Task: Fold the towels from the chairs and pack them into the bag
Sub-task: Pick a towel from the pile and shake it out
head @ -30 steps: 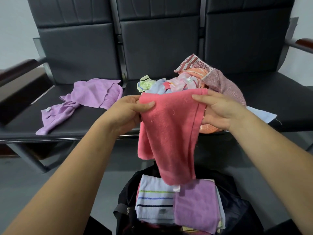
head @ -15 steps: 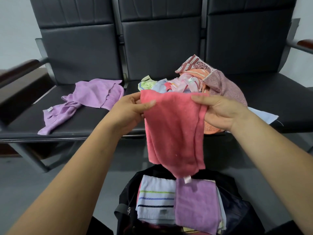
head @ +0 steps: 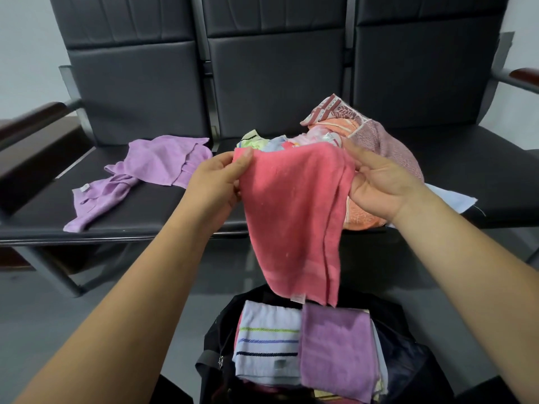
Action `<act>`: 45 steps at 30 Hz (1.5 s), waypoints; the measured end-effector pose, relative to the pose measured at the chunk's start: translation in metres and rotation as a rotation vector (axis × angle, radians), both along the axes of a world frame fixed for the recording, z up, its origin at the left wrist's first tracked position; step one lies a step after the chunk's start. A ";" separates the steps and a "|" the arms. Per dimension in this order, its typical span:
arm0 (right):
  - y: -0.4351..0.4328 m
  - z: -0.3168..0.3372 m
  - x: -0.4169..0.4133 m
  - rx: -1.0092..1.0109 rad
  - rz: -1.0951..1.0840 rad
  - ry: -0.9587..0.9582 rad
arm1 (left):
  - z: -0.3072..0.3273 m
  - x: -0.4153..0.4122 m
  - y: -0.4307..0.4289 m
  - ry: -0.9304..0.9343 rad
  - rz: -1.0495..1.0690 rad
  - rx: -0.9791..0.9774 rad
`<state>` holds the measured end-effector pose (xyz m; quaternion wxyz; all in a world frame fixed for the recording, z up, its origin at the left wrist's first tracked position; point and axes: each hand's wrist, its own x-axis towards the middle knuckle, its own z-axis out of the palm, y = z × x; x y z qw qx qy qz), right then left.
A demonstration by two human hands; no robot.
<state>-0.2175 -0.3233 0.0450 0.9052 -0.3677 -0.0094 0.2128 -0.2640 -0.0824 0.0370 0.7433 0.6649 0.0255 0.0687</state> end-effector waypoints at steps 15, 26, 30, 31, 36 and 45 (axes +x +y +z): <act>-0.003 -0.013 0.012 -0.177 -0.219 -0.059 | -0.004 -0.005 -0.002 -0.148 0.106 0.282; -0.007 -0.012 0.008 -0.559 -0.381 -0.292 | -0.006 -0.005 -0.002 -0.242 0.150 0.294; -0.006 -0.010 0.003 -0.548 -0.394 -0.493 | -0.001 -0.006 -0.003 -0.323 0.129 0.276; -0.004 -0.010 0.002 -0.562 -0.381 -0.550 | 0.000 -0.008 -0.003 -0.331 0.082 0.257; 0.010 -0.011 -0.009 -0.692 0.032 -0.768 | -0.001 -0.012 -0.013 -0.327 -0.116 0.326; 0.025 -0.007 -0.012 -0.300 -0.145 -0.490 | 0.002 -0.018 -0.016 -0.005 -0.304 0.215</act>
